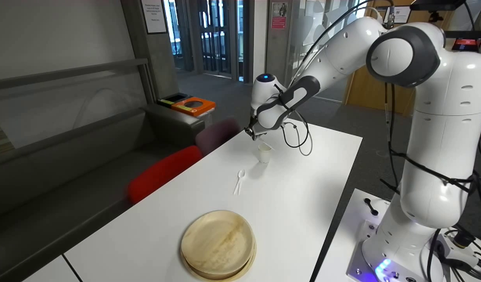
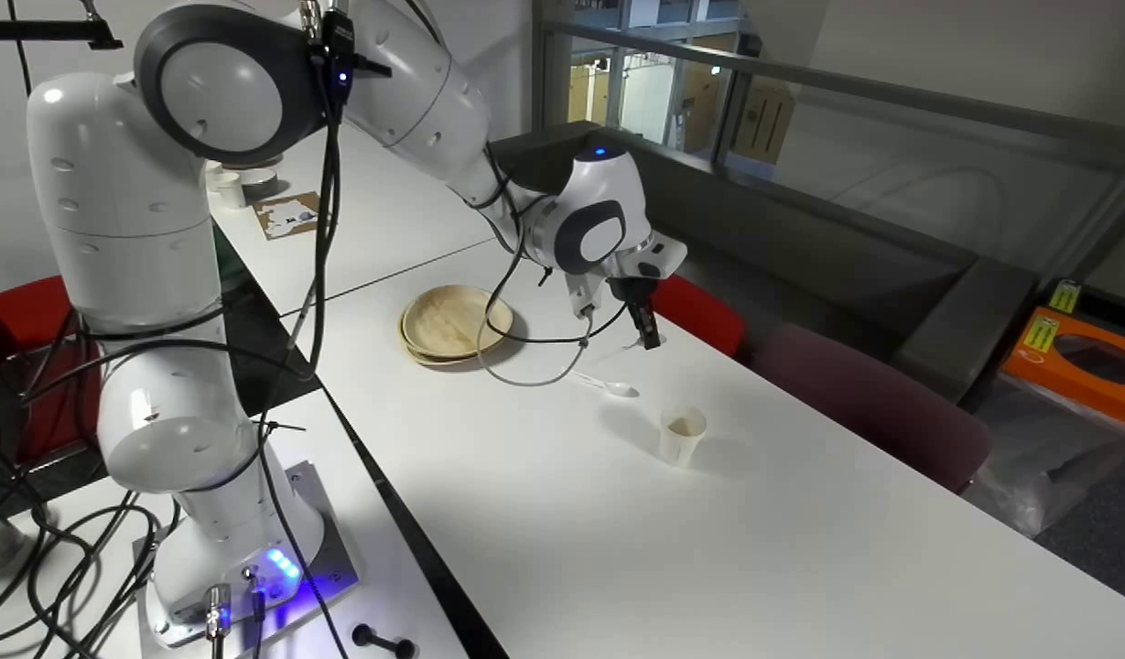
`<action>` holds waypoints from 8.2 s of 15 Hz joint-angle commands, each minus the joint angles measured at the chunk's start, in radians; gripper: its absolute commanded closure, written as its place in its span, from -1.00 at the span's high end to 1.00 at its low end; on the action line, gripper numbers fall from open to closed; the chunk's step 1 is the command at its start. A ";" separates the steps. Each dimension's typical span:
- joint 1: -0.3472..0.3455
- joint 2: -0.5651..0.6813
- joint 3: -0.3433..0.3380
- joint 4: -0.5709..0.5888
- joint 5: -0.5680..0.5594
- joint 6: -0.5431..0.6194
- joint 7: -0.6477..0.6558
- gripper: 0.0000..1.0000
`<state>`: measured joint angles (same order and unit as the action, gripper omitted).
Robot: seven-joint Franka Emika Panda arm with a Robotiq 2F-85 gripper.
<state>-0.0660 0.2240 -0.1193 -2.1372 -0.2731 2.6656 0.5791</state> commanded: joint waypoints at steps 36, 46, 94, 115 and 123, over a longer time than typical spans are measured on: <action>0.102 0.128 -0.002 0.077 0.345 0.157 -0.114 -0.97; 0.315 0.323 -0.258 0.233 0.316 0.166 0.522 -0.97; 0.239 0.445 -0.114 0.472 -0.022 -0.542 0.749 -0.97; 0.203 0.567 -0.049 0.635 0.023 -0.766 0.544 0.04; 0.227 0.507 -0.069 0.526 -0.025 -0.590 0.602 1.00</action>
<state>0.1560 0.7802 -0.1802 -1.5440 -0.2677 1.9722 1.1600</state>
